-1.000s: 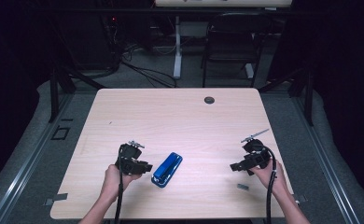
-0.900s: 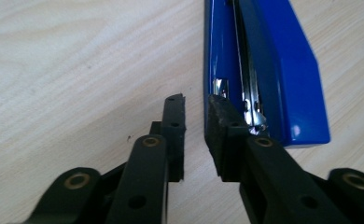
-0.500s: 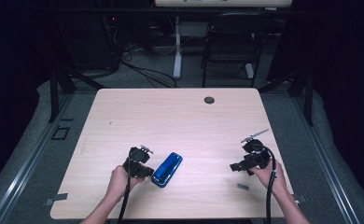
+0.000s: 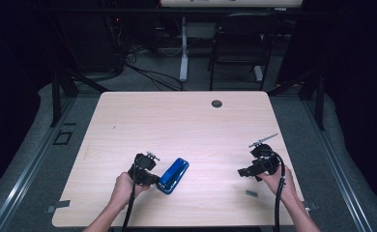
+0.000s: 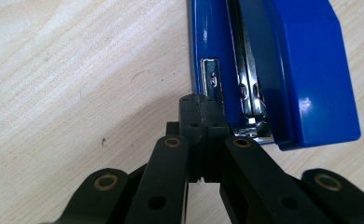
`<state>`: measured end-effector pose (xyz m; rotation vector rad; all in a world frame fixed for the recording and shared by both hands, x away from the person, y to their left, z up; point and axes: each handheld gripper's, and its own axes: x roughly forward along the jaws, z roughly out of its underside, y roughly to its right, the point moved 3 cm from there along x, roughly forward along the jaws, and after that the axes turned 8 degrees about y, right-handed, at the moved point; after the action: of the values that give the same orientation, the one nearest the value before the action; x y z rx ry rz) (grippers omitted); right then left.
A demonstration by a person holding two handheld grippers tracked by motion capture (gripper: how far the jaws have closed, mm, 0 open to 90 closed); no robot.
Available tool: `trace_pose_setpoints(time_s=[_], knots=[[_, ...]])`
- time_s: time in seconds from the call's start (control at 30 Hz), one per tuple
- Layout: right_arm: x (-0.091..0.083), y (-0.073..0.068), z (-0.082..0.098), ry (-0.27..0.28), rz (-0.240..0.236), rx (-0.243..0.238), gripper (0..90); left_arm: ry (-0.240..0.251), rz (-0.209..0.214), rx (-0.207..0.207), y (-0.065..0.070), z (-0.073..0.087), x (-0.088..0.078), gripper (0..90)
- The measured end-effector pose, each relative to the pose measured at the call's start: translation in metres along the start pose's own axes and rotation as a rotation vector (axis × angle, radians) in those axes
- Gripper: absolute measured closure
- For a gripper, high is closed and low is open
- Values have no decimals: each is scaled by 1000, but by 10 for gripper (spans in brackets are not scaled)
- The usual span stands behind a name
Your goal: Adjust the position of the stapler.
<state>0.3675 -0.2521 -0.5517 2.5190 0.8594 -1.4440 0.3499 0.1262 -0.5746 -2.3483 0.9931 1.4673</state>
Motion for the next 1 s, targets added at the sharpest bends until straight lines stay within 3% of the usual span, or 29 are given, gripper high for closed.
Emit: trace_pose_setpoints(time_s=[0.27,0.53,0.6,1.0], knots=[[1,0,1,-18,-7,-5,216,-4,18,-8,0,1,0,900],[3,-1,1,-20,-10,1,220,-8,37,13,5,1,1,900],[3,-1,1,-17,-9,0,221,-8,57,13,6,1,1,900],[5,-1,2,-28,-13,-8,225,-5,64,32,11,1,1,900]])
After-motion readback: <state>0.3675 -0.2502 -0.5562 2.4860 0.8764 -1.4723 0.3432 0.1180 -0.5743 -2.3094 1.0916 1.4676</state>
